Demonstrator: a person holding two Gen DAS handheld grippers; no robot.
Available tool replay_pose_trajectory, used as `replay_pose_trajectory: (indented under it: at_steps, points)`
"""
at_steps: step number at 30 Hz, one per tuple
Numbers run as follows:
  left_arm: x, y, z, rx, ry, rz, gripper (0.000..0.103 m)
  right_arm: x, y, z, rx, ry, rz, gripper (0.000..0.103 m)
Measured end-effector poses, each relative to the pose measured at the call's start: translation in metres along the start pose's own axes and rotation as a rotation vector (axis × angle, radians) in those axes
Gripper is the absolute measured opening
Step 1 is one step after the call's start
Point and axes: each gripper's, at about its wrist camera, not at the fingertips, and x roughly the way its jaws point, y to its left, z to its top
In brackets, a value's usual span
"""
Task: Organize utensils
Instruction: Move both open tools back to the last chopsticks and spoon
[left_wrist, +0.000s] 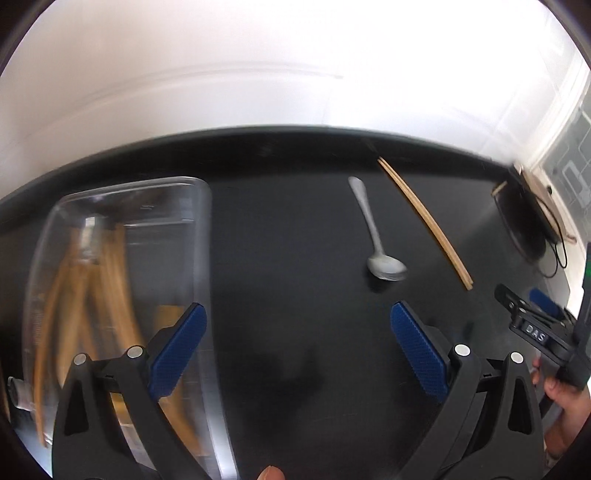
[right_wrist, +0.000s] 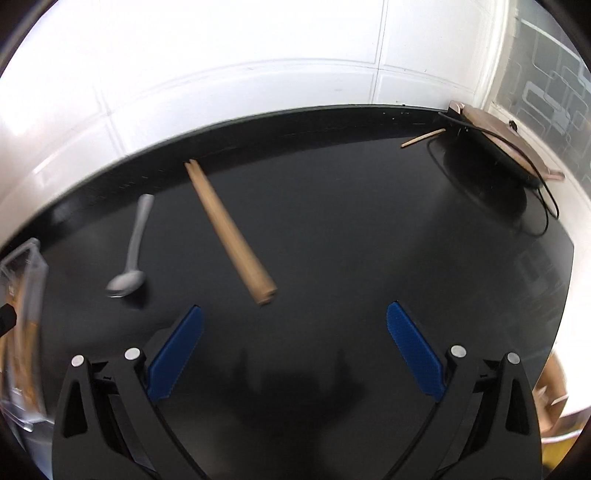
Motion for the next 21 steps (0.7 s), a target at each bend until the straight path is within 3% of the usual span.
replay_pose_trajectory:
  at_steps: [5, 9, 13, 17, 21]
  points:
    - [0.037, -0.058, 0.019, 0.036, 0.040, 0.073, 0.097, 0.032, -0.012, 0.020, -0.177, -0.030, 0.030, 0.096]
    - [0.072, -0.101, 0.044, 0.076, 0.068, 0.125, 0.097, 0.053, -0.001, 0.035, -0.351, -0.083, 0.116, 0.096]
    - [0.104, -0.121, 0.059, 0.095, 0.124, 0.182, 0.097, 0.065, 0.011, 0.041, -0.522, -0.128, 0.178, 0.096]
    - [0.126, -0.127, 0.069, 0.061, 0.168, 0.205, 0.097, 0.084, 0.013, 0.047, -0.582, -0.096, 0.221, 0.096]
    - [0.137, -0.140, 0.073, 0.059, 0.184, 0.206, 0.097, 0.098, -0.004, 0.061, -0.507, -0.049, 0.297, 0.096]
